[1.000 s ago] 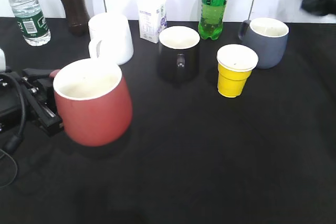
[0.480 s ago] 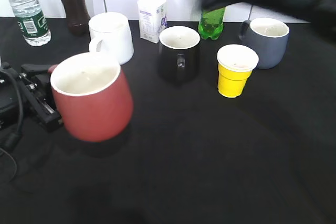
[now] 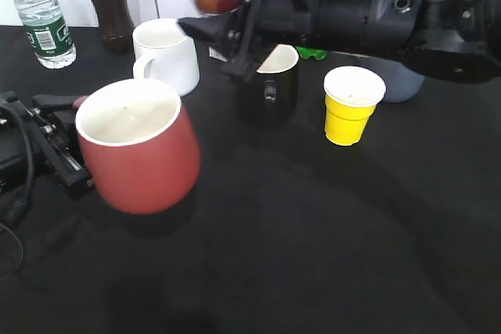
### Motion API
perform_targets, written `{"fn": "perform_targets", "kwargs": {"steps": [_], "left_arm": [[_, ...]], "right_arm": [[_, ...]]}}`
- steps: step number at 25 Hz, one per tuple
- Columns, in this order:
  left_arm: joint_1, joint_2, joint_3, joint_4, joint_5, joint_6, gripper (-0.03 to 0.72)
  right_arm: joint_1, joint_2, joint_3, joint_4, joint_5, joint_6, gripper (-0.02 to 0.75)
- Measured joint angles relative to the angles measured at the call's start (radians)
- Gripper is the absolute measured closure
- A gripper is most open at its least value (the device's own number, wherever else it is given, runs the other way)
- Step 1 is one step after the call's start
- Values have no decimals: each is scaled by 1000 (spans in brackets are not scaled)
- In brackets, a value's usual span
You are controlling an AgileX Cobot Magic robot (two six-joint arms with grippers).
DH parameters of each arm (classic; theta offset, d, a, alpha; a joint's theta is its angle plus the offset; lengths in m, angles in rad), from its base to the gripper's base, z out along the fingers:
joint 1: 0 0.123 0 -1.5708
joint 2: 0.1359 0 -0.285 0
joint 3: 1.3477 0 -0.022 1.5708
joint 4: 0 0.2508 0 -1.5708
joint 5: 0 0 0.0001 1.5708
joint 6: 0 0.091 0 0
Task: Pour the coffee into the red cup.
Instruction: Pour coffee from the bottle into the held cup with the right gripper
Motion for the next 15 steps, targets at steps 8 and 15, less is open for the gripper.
{"fn": "perform_targets", "kwargs": {"steps": [8, 15], "left_arm": [[0, 0, 0, 79, -5, 0, 613], [0, 0, -48, 90, -6, -53, 608]], "right_arm": [[1, 13, 0, -49, -84, -136, 204], [1, 23, 0, -66, -36, -307, 204]]}}
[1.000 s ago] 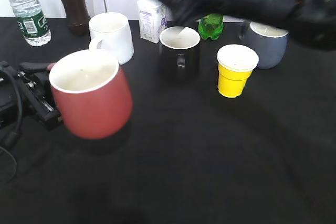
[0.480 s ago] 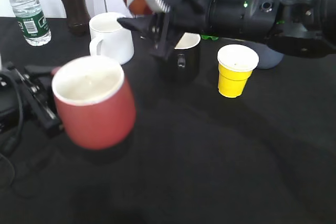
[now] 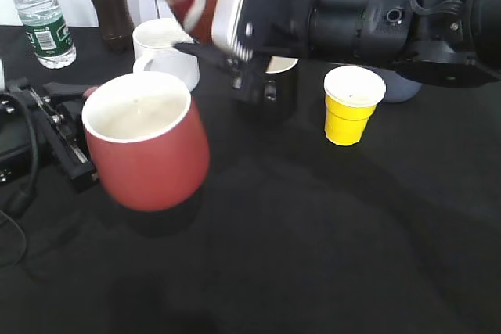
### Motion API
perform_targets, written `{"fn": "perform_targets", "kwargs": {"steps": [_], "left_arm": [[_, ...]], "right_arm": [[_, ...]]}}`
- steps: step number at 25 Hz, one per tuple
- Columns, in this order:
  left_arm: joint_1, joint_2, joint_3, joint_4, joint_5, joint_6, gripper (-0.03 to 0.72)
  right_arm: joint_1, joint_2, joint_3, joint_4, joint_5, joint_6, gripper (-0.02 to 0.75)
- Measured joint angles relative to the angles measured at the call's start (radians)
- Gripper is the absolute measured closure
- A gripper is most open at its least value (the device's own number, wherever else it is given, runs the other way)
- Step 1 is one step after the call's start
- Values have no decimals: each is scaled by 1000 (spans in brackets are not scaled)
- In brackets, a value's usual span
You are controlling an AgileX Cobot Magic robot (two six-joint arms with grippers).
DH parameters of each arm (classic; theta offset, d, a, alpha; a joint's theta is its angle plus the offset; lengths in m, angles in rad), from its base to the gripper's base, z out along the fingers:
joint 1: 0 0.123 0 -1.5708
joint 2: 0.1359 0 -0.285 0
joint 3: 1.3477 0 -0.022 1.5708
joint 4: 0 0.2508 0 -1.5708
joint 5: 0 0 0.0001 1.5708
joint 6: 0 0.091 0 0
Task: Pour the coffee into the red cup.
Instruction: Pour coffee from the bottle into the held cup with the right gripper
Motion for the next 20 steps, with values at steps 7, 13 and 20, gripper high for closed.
{"fn": "perform_targets", "kwargs": {"steps": [7, 13, 20], "left_arm": [[0, -26, -56, 45, 142, -15, 598], [0, -26, -56, 45, 143, -31, 596], [0, -26, -56, 40, 130, -39, 595]], "right_arm": [[0, 0, 0, 115, 24, -321, 204], [0, 0, 0, 123, 25, -498, 204], [0, 0, 0, 216, 26, -727, 204]]}}
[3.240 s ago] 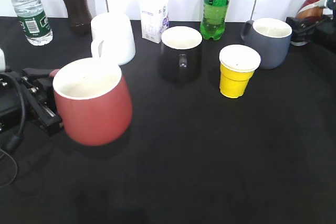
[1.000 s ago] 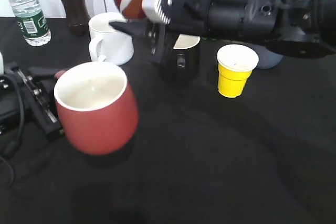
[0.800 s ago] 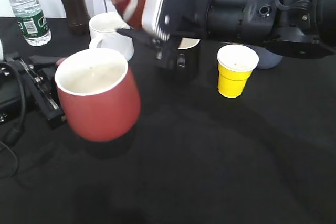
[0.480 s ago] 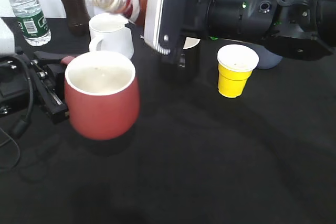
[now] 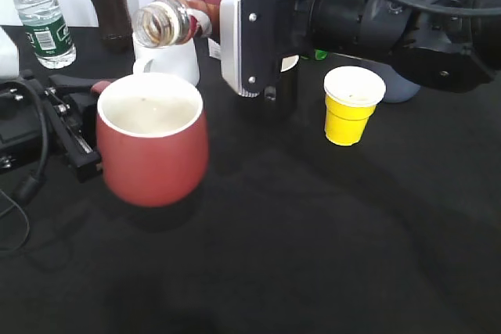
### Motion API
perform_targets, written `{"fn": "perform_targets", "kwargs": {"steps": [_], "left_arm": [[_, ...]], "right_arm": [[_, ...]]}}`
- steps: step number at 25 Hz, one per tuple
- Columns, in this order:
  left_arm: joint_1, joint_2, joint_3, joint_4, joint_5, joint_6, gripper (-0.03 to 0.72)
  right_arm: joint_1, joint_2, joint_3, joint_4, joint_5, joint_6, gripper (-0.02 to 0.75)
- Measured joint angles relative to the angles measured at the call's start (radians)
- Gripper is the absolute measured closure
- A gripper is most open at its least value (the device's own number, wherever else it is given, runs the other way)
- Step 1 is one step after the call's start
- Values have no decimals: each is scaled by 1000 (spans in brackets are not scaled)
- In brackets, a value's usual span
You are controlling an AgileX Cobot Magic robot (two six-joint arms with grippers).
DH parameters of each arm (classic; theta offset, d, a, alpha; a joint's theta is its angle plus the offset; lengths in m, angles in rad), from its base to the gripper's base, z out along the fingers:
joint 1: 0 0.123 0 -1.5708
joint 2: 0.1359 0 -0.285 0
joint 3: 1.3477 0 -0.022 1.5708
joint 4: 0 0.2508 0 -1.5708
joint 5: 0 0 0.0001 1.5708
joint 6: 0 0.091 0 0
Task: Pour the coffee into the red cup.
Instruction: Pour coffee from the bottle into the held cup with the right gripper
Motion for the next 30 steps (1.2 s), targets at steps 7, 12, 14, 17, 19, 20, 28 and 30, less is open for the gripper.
{"fn": "perform_targets", "kwargs": {"steps": [7, 12, 14, 17, 19, 20, 28, 30], "left_arm": [[0, 0, 0, -24, -11, -5, 595], [0, 0, 0, -24, -11, -5, 595], [0, 0, 0, -24, -11, -5, 595], [0, 0, 0, -24, -11, -5, 595], [0, 0, 0, -24, -11, -5, 595], [0, 0, 0, -24, -11, -5, 595], [0, 0, 0, -24, -10, -5, 595], [0, 0, 0, -24, -10, -5, 595]], "right_arm": [[0, 0, 0, 34, 1, -107, 204], [0, 0, 0, 38, 1, -152, 204], [0, 0, 0, 38, 1, -155, 204], [0, 0, 0, 39, 1, -156, 204], [0, 0, 0, 39, 1, -159, 204], [0, 0, 0, 39, 1, -161, 204], [0, 0, 0, 39, 0, -167, 204], [0, 0, 0, 40, 0, -169, 204]]}}
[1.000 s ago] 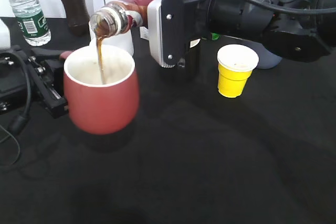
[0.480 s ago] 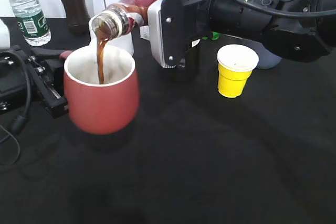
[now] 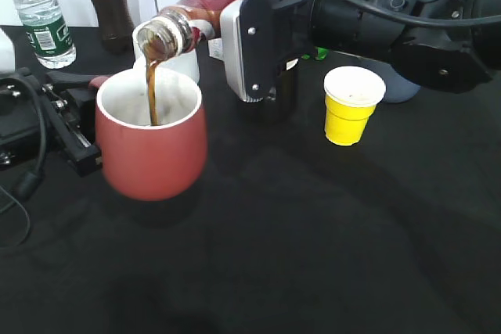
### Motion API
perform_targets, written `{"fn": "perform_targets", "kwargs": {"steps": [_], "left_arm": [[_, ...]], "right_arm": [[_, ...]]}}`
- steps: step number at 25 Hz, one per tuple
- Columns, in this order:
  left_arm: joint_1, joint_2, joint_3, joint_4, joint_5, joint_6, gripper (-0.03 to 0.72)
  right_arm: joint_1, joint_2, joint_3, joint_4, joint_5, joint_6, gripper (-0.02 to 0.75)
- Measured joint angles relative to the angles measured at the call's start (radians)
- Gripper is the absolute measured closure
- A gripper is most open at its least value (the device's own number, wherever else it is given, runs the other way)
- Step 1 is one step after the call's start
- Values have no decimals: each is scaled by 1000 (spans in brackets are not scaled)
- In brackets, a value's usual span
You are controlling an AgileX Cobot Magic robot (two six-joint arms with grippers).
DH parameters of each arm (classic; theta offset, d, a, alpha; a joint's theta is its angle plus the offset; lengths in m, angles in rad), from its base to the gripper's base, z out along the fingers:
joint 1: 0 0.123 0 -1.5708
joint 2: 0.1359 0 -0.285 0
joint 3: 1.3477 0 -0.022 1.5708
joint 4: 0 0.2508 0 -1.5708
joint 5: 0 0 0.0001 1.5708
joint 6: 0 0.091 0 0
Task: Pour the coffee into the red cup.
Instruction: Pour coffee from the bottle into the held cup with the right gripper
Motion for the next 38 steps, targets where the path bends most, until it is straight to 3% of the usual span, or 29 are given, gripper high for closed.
{"fn": "perform_targets", "kwargs": {"steps": [38], "left_arm": [[0, 0, 0, 0, 1, 0, 595]], "right_arm": [[0, 0, 0, 2, -1, -56, 204]]}}
